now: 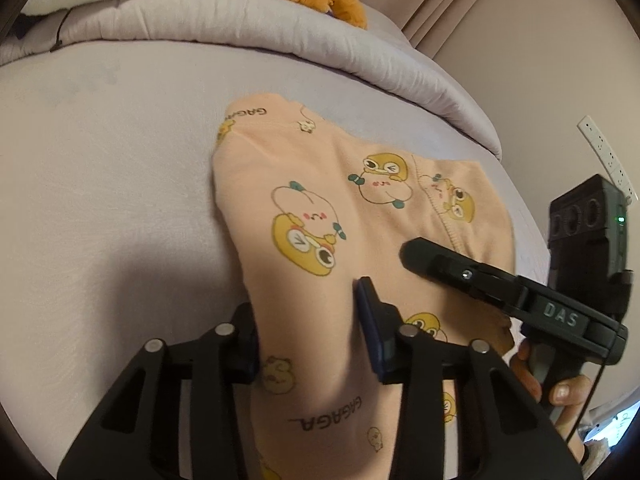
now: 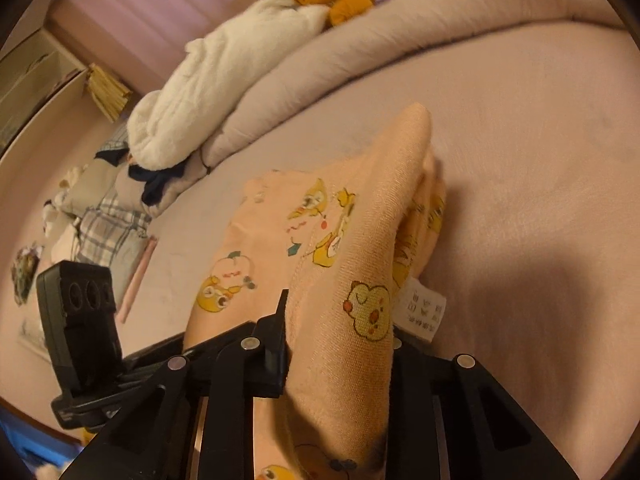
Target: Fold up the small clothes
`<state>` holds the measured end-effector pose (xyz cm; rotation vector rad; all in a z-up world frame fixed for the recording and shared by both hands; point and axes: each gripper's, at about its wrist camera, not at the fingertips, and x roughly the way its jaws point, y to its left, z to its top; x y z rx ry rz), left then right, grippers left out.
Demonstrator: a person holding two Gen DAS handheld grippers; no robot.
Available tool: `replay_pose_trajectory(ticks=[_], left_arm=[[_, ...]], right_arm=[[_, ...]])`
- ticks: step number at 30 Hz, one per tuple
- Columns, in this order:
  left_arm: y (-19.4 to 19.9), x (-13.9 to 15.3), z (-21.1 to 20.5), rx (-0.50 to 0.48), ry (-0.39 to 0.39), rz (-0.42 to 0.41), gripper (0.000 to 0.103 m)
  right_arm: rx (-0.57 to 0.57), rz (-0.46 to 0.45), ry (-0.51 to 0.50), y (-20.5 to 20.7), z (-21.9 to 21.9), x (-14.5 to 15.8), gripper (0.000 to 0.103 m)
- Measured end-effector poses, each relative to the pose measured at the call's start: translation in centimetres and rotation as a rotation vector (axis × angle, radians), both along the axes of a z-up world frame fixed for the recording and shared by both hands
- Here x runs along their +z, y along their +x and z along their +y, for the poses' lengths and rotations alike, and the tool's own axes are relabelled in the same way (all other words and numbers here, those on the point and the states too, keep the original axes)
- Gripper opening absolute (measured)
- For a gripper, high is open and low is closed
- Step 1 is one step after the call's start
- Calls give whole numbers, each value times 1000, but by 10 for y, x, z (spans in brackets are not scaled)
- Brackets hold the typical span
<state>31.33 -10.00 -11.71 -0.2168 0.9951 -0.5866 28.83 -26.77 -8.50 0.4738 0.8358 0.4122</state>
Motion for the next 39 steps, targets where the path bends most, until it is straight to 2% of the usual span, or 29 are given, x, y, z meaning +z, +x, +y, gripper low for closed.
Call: replay_pose_trajectory(ticks=[7,19,39], left_arm=[[-25,14,0,-21,28,-56,31],[-93,40,13,-27,31,-101,31],[-207,101,56,52,24,-246,31]], right_arm=[[5,-43,-17,-30,7,14,26],[28,-82,14,-95,17,33,26],[101,-257,-22,-184,58,86,26]])
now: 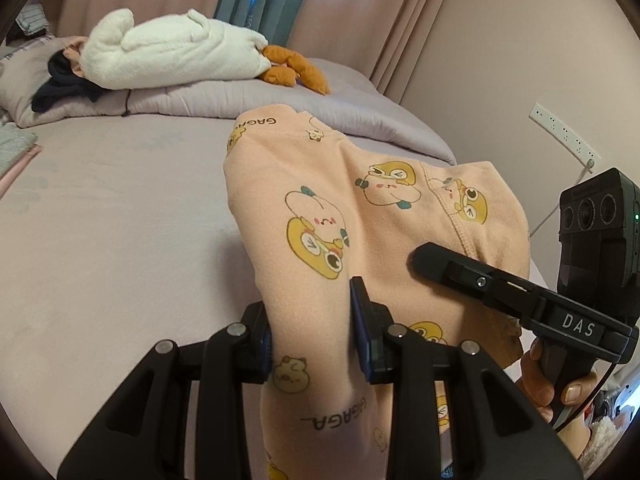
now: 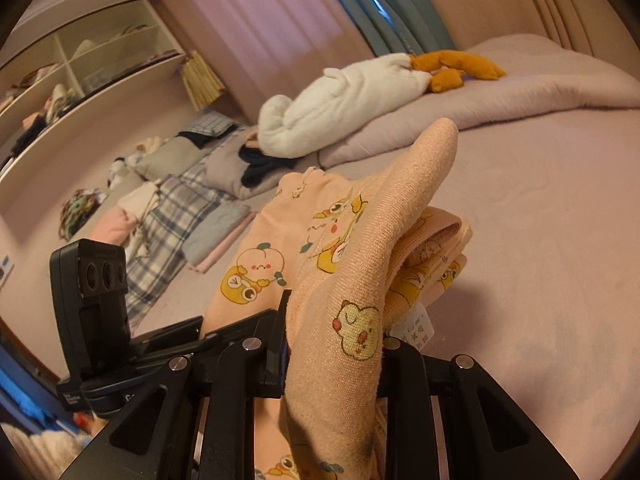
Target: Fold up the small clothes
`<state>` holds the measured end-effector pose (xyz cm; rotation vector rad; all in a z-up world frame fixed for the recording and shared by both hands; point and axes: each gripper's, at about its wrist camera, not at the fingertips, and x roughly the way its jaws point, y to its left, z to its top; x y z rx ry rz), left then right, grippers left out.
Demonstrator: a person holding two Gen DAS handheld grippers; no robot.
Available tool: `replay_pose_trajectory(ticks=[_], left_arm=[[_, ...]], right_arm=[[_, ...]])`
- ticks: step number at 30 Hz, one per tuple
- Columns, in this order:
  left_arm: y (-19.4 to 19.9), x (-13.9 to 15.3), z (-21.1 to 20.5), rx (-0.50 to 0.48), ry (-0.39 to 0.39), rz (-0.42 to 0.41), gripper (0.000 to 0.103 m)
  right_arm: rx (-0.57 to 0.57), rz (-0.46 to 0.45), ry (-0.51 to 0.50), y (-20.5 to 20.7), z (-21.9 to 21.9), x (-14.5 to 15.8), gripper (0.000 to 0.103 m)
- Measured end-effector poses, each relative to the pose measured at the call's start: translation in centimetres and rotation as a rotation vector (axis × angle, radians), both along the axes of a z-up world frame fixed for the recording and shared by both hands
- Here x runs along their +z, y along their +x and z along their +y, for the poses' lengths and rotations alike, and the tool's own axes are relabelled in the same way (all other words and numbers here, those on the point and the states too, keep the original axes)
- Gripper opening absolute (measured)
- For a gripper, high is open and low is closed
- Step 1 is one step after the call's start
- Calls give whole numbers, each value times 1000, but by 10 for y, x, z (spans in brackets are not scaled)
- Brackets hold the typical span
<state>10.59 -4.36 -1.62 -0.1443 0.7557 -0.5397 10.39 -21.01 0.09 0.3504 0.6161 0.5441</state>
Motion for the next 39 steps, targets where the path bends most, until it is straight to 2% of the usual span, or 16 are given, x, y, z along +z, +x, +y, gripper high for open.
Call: replay_pose_trajectory(ticks=[7,20,39], left_arm=[[-28,13,19,37,0,-34,31],[-57,27,44,96,-1,-63,32],[-87,22,59,155,3,-40,32]], right_arm=[[45,-40,-17,-16,19,12,26],[101,-84,-34,-36,41,23,26],[140,-101,-90,-52,61,22,26]])
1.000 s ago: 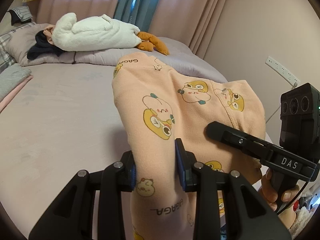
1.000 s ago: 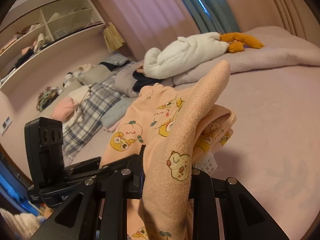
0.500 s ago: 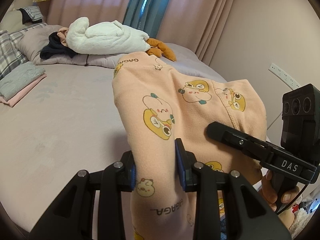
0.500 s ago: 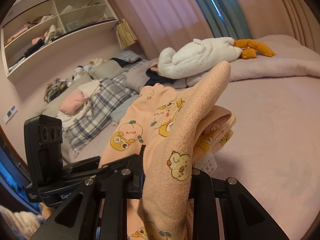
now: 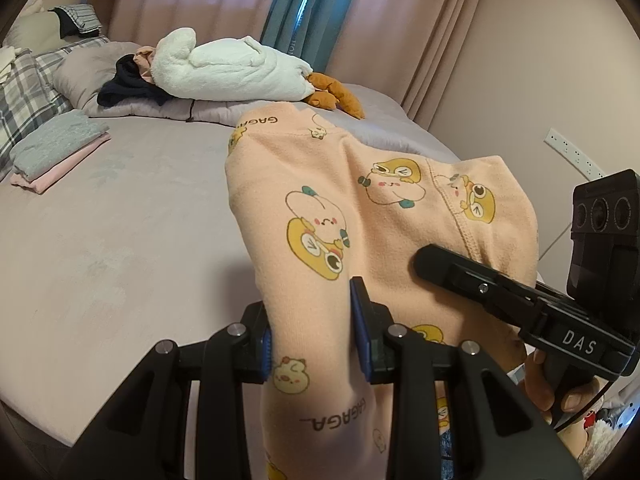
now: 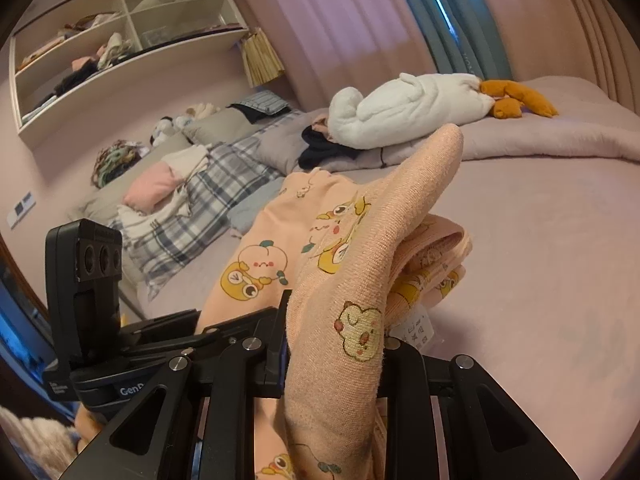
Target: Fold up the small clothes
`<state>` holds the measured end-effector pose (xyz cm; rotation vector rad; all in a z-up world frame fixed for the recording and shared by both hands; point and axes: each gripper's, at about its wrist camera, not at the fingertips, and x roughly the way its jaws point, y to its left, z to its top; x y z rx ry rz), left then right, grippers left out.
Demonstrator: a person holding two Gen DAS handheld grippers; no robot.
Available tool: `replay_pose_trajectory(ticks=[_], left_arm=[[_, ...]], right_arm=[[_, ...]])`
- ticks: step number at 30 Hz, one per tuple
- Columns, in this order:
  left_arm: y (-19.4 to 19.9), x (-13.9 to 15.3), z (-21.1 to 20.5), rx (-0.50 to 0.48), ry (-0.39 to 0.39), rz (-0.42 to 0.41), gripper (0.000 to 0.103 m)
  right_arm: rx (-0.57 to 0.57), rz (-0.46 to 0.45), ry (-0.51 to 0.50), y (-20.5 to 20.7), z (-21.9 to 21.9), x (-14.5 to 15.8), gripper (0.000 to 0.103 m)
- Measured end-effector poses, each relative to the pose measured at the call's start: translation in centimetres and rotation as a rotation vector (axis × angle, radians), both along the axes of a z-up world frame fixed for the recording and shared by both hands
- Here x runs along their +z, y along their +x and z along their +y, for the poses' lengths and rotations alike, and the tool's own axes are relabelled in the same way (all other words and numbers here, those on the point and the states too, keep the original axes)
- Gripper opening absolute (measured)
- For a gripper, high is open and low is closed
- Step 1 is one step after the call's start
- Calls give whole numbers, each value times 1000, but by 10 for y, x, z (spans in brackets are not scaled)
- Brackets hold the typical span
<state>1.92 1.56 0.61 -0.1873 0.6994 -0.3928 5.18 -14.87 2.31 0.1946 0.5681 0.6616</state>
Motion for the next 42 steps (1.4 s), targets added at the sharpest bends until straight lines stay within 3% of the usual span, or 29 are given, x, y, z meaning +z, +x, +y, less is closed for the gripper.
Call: replay_pose_trajectory(ticks=[42], left_arm=[[-11,15,37,50,-19,-47,32]], right_arm=[[76,-51,-52,8,23,12,26]])
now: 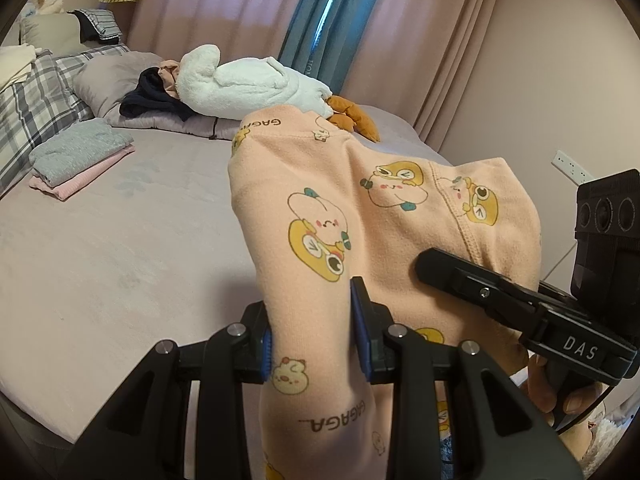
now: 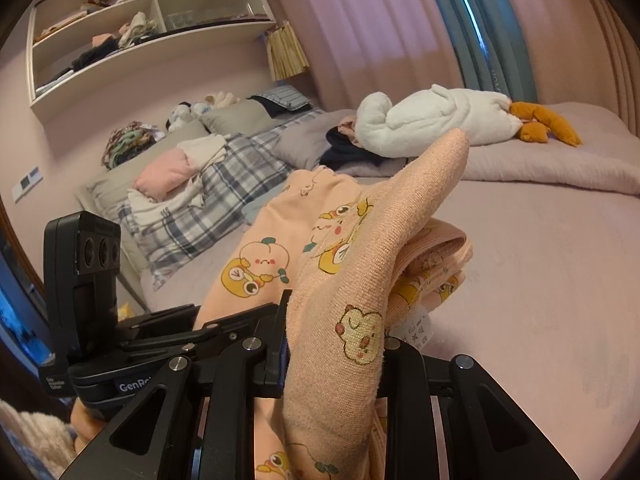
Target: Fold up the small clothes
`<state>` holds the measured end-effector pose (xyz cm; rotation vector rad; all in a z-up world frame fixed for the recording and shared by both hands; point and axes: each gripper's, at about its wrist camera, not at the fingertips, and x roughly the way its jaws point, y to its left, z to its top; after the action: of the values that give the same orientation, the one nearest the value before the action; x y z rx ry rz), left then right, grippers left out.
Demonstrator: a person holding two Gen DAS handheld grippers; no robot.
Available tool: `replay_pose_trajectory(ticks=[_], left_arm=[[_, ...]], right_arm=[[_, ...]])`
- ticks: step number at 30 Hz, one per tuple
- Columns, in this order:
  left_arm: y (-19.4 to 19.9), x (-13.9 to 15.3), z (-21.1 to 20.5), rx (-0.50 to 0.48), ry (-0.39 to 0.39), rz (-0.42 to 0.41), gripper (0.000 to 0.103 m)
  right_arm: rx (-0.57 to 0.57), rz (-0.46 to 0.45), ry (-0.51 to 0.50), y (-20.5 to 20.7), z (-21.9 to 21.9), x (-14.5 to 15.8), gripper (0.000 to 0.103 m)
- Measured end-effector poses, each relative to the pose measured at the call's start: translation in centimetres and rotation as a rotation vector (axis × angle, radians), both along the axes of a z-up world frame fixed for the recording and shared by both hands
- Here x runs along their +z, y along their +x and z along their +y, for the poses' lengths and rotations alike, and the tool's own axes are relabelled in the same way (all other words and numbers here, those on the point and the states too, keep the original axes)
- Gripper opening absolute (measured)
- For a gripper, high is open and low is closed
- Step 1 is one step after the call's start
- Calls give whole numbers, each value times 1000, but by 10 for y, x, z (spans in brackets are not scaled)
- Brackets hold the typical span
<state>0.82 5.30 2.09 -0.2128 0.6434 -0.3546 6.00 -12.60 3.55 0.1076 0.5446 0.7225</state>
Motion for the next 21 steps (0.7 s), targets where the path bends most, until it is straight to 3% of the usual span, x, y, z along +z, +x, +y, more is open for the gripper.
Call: replay_pose_trajectory(ticks=[21], left_arm=[[17,8,0,-2,14,13,32]], right_arm=[[-15,12,-4,5,8,0,26]])
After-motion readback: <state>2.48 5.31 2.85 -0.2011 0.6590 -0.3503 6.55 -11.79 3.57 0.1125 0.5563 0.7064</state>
